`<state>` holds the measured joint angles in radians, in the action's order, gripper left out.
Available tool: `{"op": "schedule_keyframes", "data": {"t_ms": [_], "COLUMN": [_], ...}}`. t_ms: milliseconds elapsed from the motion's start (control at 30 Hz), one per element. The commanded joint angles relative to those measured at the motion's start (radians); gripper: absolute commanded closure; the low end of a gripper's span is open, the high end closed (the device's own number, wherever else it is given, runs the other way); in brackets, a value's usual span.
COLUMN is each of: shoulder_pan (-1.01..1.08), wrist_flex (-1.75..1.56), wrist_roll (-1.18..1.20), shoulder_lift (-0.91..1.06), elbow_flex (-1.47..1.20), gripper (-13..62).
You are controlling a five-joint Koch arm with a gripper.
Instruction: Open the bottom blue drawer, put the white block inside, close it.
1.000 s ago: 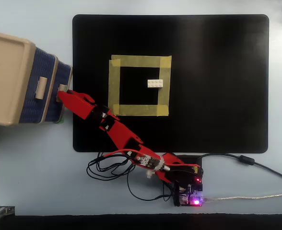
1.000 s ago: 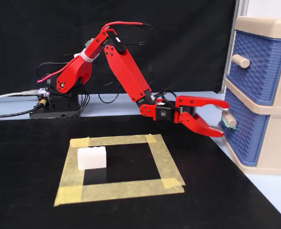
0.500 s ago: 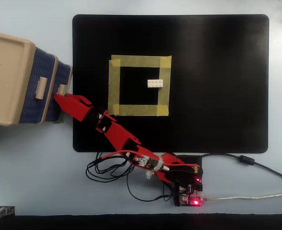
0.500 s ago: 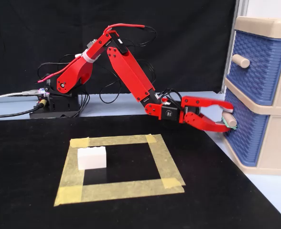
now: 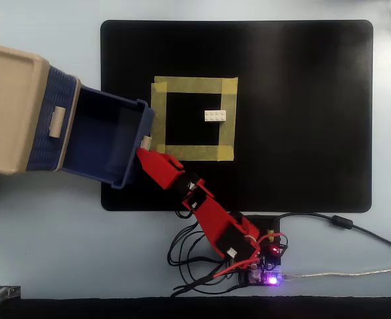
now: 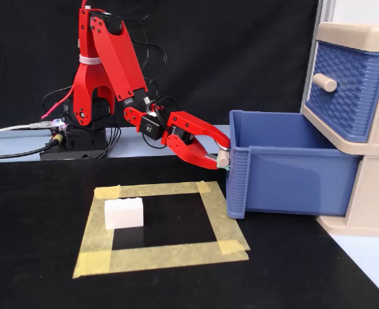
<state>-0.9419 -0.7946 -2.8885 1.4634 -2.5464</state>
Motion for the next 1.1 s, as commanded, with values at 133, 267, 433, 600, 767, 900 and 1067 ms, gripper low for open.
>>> {"op": "schedule_keyframes", "data": {"t_ms": [133, 267, 433, 600, 767, 900, 1067], "shoulder_pan": [0.015, 0.071, 0.161, 0.425, 0.508, 0.528, 0.574], "wrist_flex": [0.233, 0.966, 1.985, 2.436, 2.398, 2.391, 2.342], "wrist_roll": [0.166, 0.272, 0.673, 1.562, 1.954, 1.994, 2.427], "shoulder_lift": [0.158, 0.514, 0.611, 0.4, 0.324, 0.302, 0.064], "elbow_flex": [-0.008, 0.204, 0.787, 1.203, 1.212, 1.223, 1.37], "gripper": [16.3, 16.3, 16.3, 16.0, 15.1, 15.7, 15.9]}}
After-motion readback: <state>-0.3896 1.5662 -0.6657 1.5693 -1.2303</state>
